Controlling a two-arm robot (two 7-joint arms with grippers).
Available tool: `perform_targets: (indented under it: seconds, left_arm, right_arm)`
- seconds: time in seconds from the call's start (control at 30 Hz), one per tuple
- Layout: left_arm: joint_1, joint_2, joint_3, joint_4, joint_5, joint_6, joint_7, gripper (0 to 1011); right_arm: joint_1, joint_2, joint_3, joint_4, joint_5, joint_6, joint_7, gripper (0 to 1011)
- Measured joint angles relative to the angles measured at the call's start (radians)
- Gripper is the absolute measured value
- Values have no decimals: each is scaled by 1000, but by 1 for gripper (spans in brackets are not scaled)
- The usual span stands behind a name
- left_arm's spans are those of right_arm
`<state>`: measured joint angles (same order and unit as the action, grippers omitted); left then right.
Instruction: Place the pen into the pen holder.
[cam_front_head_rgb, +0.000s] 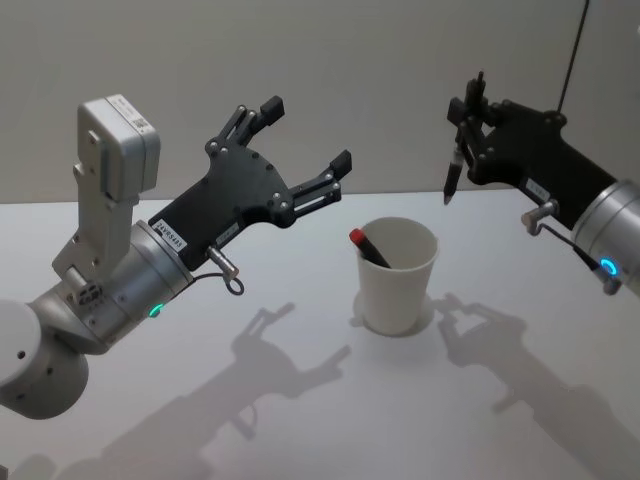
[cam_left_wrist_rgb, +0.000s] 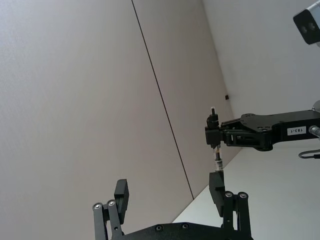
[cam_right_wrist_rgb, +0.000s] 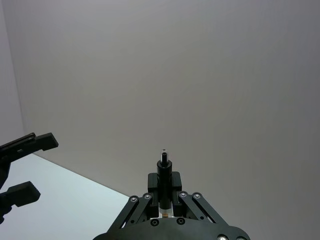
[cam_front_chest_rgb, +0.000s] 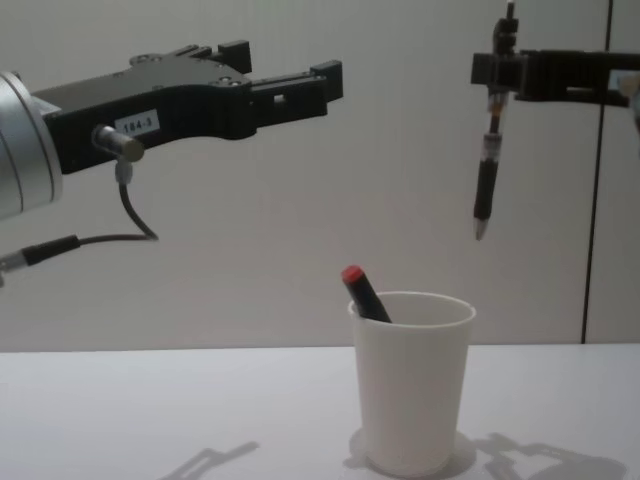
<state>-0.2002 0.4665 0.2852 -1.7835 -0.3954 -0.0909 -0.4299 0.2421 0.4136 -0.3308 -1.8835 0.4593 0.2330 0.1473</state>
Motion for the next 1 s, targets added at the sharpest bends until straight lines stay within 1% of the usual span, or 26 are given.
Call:
perform_targets:
  seconds: [0.17, 0.4, 0.47, 0.7, 0.9, 1.0]
  left_arm:
    - [0, 0, 0, 0, 0, 0, 0, 1001]
    - [0, 0, 0, 0, 0, 0, 0, 1001]
    - [0, 0, 0, 0, 0, 0, 0, 1001]
    - [0, 0, 0, 0, 0, 0, 0, 1001]
    - [0, 0, 0, 0, 0, 0, 0, 1001]
    - [0, 0, 0, 0, 0, 0, 0, 1001]
  right_arm:
    - [-5, -8, -12, -7, -46, -7, -15, 132]
    - [-7, -25, -32, -3, -87, -5, -16, 132]
    - [-7, -35, -41, 7, -106, -4, -14, 132]
    - [-4, -53, -55, 32, -144, -5, -13, 132]
    - [6, -74, -69, 72, -193, -20, -17, 132]
    - [9, -82, -74, 87, -209, -26, -15, 132]
